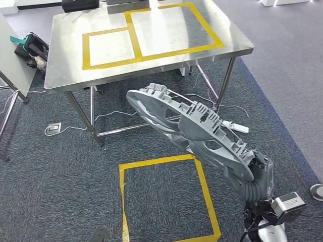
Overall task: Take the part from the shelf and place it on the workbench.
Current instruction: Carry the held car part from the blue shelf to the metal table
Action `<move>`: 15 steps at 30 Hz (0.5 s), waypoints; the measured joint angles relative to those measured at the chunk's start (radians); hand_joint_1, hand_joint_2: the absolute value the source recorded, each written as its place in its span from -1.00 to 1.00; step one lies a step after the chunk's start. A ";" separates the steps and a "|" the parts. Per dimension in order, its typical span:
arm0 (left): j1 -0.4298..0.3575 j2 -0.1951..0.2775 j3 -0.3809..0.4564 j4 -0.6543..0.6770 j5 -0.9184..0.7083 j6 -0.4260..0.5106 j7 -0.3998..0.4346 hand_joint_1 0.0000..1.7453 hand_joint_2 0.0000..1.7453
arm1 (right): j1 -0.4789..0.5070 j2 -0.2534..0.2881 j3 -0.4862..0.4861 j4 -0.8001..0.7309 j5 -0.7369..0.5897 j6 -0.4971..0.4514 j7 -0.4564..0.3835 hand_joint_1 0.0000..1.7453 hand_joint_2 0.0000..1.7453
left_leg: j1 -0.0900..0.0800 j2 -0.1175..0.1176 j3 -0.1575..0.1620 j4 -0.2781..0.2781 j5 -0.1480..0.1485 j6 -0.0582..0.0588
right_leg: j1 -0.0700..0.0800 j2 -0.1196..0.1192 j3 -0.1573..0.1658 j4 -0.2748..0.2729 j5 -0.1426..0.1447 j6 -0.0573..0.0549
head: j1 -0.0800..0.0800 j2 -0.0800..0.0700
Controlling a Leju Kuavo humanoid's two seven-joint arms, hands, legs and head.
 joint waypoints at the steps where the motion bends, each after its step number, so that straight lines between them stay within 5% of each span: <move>1: -0.001 0.000 0.000 0.000 -0.001 0.000 -0.001 -1.00 1.00 | 0.000 0.000 0.000 0.000 0.000 0.000 0.000 1.00 1.00 | 0.000 0.000 0.000 0.000 0.000 -0.001 | 0.000 0.000 0.000 0.000 0.000 0.000 | 0.000 0.000; 9: -0.003 0.005 0.000 0.000 -0.004 -0.003 -0.027 -1.00 1.00 | -0.003 0.000 0.000 0.002 0.000 -0.001 -0.001 1.00 1.00 | -0.004 0.000 -0.001 0.001 0.000 -0.002 | -0.003 0.000 0.002 -0.004 0.003 0.000 | 0.000 0.000; 15: -0.004 0.008 0.014 0.000 0.056 -0.083 -0.165 -1.00 1.00 | 0.006 0.000 -0.002 0.000 0.003 -0.005 -0.020 1.00 1.00 | -0.004 0.000 -0.001 0.001 0.001 -0.001 | -0.005 0.000 0.002 -0.007 0.005 0.002 | 0.000 0.000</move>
